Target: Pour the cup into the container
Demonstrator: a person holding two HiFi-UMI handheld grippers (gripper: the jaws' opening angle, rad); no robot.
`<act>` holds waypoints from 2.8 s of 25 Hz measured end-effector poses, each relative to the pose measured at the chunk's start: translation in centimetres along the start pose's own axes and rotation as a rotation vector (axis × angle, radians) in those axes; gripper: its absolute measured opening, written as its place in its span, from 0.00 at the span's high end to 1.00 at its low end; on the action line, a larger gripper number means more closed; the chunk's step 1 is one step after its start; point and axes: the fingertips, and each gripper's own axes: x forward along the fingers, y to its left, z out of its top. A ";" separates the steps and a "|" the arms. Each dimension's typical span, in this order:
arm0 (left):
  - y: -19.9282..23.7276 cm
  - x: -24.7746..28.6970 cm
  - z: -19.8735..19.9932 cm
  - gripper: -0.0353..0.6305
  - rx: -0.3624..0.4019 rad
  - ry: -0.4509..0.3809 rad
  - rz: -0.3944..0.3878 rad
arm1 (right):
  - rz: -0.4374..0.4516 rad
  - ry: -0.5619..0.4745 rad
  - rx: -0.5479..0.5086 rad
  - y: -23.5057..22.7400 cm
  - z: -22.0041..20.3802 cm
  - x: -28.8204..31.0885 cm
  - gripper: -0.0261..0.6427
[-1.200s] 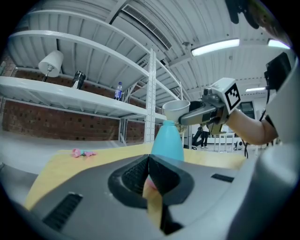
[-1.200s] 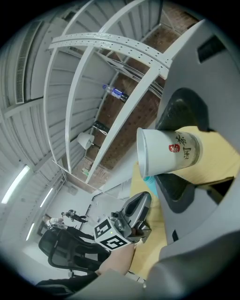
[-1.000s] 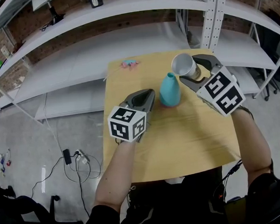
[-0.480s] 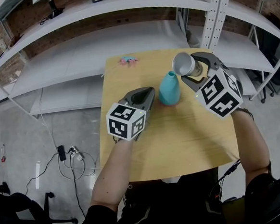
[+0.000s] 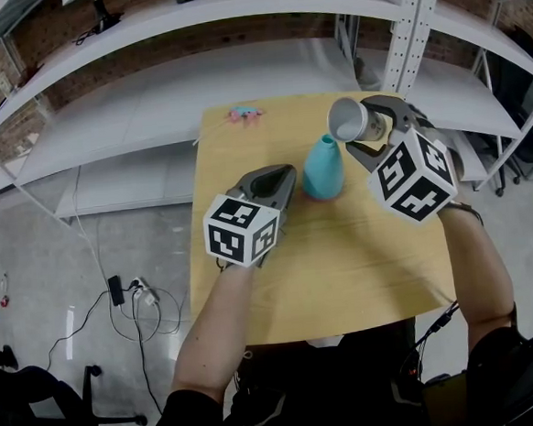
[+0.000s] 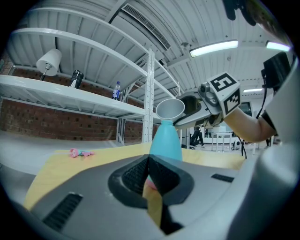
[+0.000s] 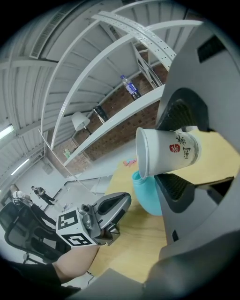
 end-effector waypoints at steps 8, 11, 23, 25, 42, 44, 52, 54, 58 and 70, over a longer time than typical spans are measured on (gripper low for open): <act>0.0 0.0 -0.1 0.94 -0.001 0.001 -0.001 | -0.014 0.024 -0.050 0.2 -0.2 0.2 0.53; 0.0 0.0 -0.1 0.94 0.000 0.000 -0.005 | -0.016 0.025 -0.064 0.2 0.0 0.2 0.53; -0.1 0.1 -0.1 0.94 0.001 0.004 -0.015 | -0.041 0.043 -0.126 -0.2 0.1 0.2 0.53; -0.1 0.1 -0.1 0.94 0.001 0.005 -0.015 | -0.045 0.046 -0.138 -0.2 0.2 0.1 0.53; -0.2 0.1 0.0 0.94 0.000 0.003 -0.016 | -0.044 0.057 -0.177 -0.2 0.3 0.0 0.53; -0.2 0.1 -0.1 0.94 0.000 0.004 -0.016 | -0.047 0.059 -0.182 -0.2 0.3 0.0 0.53; -0.1 0.2 0.0 0.94 0.000 0.004 -0.017 | -0.042 0.058 -0.192 -0.2 0.3 0.1 0.53; -0.2 0.2 0.0 0.94 0.000 0.004 -0.017 | -0.042 0.058 -0.197 -0.2 0.3 0.1 0.53; -0.1 0.1 0.0 0.94 0.001 0.004 -0.018 | -0.042 0.060 -0.203 -0.1 0.4 0.2 0.53; -0.2 0.1 0.0 0.94 0.002 0.004 -0.024 | -0.045 0.048 -0.173 -0.2 0.2 0.5 0.53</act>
